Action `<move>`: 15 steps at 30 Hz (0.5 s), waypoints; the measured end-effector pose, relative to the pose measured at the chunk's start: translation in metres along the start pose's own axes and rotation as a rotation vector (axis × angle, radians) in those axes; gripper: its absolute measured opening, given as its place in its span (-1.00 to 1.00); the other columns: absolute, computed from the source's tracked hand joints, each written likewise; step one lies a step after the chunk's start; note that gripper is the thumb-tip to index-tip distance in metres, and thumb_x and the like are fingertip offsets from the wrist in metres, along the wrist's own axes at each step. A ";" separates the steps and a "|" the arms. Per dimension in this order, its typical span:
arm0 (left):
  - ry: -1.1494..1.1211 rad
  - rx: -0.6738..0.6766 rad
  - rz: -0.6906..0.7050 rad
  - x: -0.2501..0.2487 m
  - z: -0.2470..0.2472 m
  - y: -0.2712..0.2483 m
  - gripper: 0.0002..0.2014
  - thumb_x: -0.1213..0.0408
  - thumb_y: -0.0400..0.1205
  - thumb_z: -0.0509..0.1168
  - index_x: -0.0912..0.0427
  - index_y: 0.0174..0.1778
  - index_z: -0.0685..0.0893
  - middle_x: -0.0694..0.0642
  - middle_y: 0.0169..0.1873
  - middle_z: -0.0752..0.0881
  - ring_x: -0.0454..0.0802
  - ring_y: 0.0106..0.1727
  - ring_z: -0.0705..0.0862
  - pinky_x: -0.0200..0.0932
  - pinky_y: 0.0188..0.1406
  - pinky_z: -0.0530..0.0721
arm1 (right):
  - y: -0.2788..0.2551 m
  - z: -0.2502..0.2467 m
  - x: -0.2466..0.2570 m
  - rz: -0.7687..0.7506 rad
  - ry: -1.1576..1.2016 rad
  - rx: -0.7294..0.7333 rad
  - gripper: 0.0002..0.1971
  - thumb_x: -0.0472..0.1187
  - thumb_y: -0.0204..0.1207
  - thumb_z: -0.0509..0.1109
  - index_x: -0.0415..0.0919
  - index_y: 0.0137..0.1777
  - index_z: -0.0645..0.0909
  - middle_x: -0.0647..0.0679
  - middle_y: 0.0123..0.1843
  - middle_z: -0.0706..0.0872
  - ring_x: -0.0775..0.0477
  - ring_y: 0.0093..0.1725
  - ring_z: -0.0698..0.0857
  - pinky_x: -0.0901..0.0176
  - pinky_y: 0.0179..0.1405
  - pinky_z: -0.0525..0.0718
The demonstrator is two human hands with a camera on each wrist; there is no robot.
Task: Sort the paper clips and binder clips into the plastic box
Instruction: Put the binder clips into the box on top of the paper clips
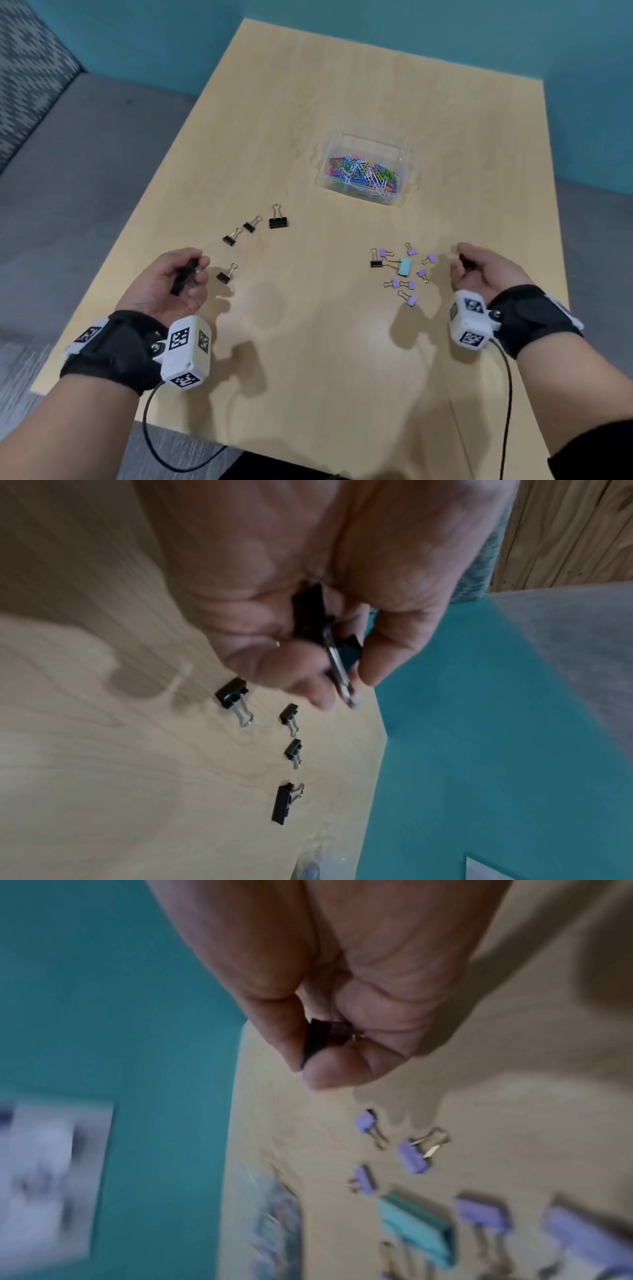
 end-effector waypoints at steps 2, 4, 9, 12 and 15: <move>0.185 -0.093 0.028 -0.001 -0.006 0.008 -0.79 0.16 0.48 0.45 0.13 -0.29 0.56 0.10 -0.34 0.56 -0.06 -0.46 0.43 -0.32 -0.67 0.34 | -0.004 -0.002 -0.003 0.058 0.212 0.035 -0.86 -0.31 0.60 0.33 -0.25 0.13 0.57 -0.13 -0.10 0.58 0.01 -0.31 0.66 0.32 -0.43 0.66; 0.577 -0.197 0.165 -0.009 -0.006 0.011 -0.73 0.10 0.50 0.48 0.17 -0.29 0.56 0.17 -0.37 0.60 0.05 -0.47 0.50 -0.24 -0.64 0.37 | -0.006 -0.001 -0.003 0.060 0.261 0.074 -0.85 -0.33 0.61 0.28 -0.27 0.15 0.53 -0.15 -0.09 0.65 0.02 -0.32 0.66 0.32 -0.50 0.60; 1.533 -0.292 0.349 -0.014 0.025 0.010 -0.69 -0.05 0.48 0.43 0.07 -0.18 0.50 0.09 -0.35 0.72 0.07 -0.46 0.69 -0.15 -0.48 0.53 | -0.006 0.004 -0.009 0.042 -0.090 0.024 -0.81 -0.17 0.60 0.33 -0.14 -0.24 0.45 -0.01 -0.41 0.41 0.07 -0.54 0.34 0.30 -0.68 0.33; 1.693 -0.291 0.377 -0.009 0.030 0.017 -0.69 -0.01 0.50 0.39 0.07 -0.23 0.40 0.14 -0.36 0.68 0.09 -0.38 0.63 -0.10 -0.43 0.48 | -0.011 0.017 0.011 -0.264 -0.800 -0.112 -0.81 -0.05 0.52 0.42 -0.11 -0.20 0.52 0.03 -0.37 0.54 0.02 -0.49 0.45 0.25 -0.56 0.37; 1.763 -0.268 0.381 -0.005 0.035 0.021 -0.76 0.06 0.56 0.31 0.09 -0.24 0.43 0.12 -0.37 0.64 0.08 -0.36 0.60 -0.10 -0.45 0.44 | -0.013 0.039 0.019 -0.461 -1.367 -0.162 -0.81 0.03 0.48 0.39 -0.05 -0.09 0.51 0.05 -0.19 0.63 0.01 -0.24 0.60 0.17 -0.40 0.44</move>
Point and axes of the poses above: each hand's wrist, its own y-axis towards the middle knuckle, its own z-axis out of the palm, x = y × z, the point moved 7 cm from there along y, towards the middle knuckle
